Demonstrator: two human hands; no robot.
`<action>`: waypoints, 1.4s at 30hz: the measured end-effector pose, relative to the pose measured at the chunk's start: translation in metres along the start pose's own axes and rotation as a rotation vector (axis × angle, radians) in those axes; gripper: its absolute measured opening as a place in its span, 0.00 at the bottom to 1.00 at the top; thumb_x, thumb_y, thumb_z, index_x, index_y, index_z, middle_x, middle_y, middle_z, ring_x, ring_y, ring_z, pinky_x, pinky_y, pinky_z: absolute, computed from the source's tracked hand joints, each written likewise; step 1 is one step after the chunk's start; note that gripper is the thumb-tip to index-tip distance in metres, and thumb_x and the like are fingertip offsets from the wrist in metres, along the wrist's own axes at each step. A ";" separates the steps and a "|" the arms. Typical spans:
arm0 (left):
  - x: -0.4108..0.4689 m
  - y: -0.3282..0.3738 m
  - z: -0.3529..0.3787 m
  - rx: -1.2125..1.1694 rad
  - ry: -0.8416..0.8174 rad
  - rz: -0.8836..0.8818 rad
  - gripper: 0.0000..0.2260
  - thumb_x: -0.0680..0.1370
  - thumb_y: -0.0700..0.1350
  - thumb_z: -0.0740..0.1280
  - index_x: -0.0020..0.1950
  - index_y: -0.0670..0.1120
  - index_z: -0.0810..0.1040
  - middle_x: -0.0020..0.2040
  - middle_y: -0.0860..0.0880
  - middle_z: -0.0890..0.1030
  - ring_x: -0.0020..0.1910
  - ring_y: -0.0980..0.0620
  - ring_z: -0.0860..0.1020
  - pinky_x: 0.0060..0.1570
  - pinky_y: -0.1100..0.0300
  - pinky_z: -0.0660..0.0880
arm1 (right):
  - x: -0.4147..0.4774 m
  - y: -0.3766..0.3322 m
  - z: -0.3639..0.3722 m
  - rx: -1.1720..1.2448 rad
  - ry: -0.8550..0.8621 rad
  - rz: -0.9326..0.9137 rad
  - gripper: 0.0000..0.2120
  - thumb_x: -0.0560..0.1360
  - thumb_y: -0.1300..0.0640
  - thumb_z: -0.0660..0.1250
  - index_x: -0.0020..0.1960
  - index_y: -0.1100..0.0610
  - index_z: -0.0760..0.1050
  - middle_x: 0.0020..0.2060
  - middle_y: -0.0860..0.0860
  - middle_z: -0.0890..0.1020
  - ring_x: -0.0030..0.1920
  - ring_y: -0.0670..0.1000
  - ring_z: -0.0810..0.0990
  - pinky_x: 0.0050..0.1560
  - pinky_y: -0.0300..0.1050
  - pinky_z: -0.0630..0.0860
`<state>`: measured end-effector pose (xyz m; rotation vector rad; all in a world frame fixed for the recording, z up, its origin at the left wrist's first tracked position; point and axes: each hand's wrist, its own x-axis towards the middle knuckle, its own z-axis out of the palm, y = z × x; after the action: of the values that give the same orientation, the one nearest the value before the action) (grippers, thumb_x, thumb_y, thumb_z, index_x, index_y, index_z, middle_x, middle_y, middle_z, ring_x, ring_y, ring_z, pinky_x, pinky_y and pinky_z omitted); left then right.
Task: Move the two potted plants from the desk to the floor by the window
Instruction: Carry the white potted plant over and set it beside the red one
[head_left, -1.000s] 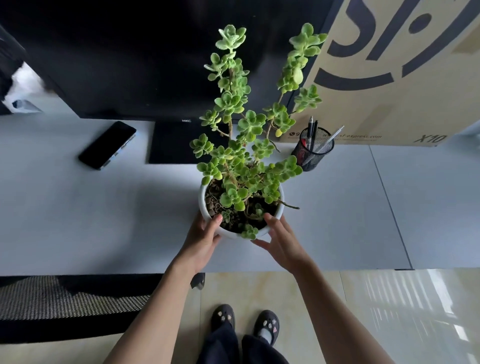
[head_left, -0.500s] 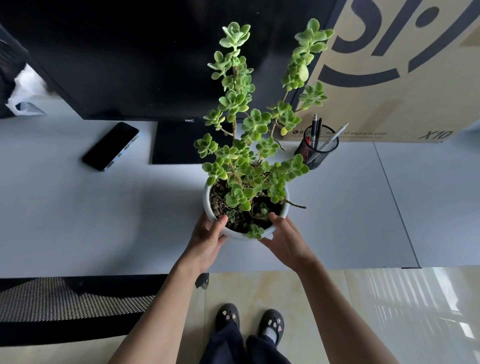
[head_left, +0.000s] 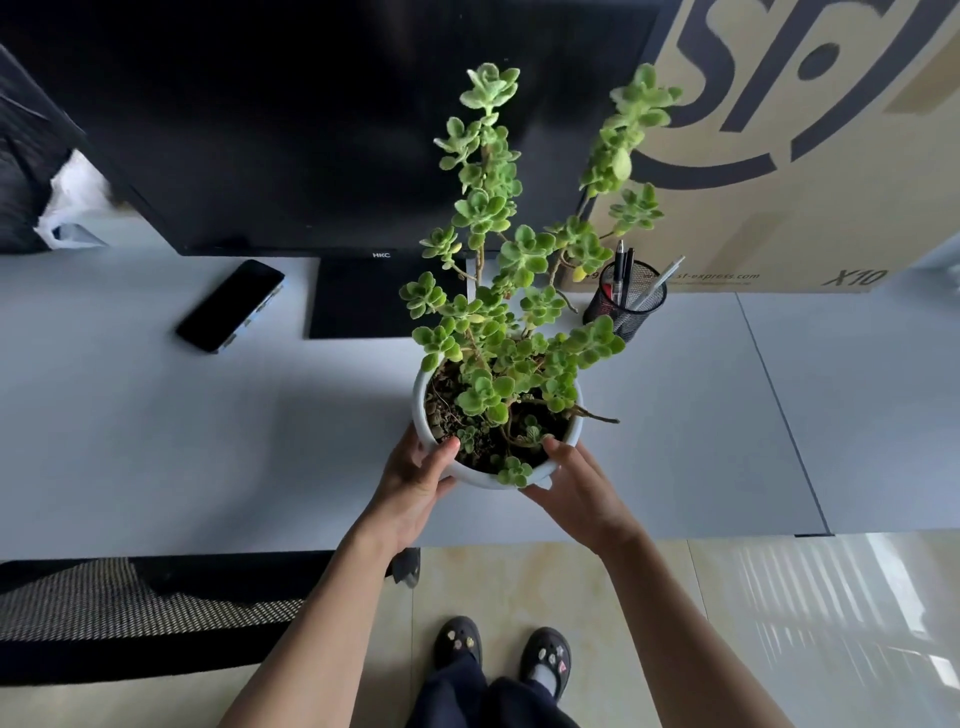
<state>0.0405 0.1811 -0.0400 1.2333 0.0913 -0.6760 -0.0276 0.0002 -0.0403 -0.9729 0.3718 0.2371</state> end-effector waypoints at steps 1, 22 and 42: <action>-0.001 0.002 0.002 0.003 -0.002 0.005 0.26 0.61 0.55 0.71 0.59 0.55 0.72 0.54 0.52 0.76 0.59 0.57 0.72 0.64 0.46 0.70 | -0.002 -0.002 0.001 0.007 0.007 -0.003 0.39 0.63 0.44 0.75 0.68 0.57 0.68 0.66 0.58 0.75 0.66 0.57 0.74 0.61 0.55 0.74; -0.035 0.032 0.062 0.136 -0.123 0.009 0.17 0.73 0.49 0.66 0.61 0.56 0.71 0.59 0.55 0.77 0.63 0.51 0.72 0.62 0.47 0.71 | -0.080 -0.036 0.000 0.004 0.195 -0.127 0.28 0.65 0.47 0.69 0.63 0.56 0.73 0.60 0.55 0.79 0.64 0.55 0.75 0.62 0.59 0.73; -0.044 0.023 0.168 0.265 -0.356 -0.054 0.10 0.77 0.45 0.64 0.57 0.55 0.72 0.55 0.55 0.78 0.60 0.51 0.73 0.55 0.53 0.74 | -0.165 -0.053 -0.050 0.228 0.443 -0.310 0.19 0.61 0.51 0.72 0.49 0.57 0.77 0.47 0.54 0.83 0.54 0.57 0.79 0.52 0.60 0.78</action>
<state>-0.0312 0.0541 0.0574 1.3463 -0.2683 -0.9680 -0.1696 -0.0756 0.0417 -0.8387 0.6296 -0.3034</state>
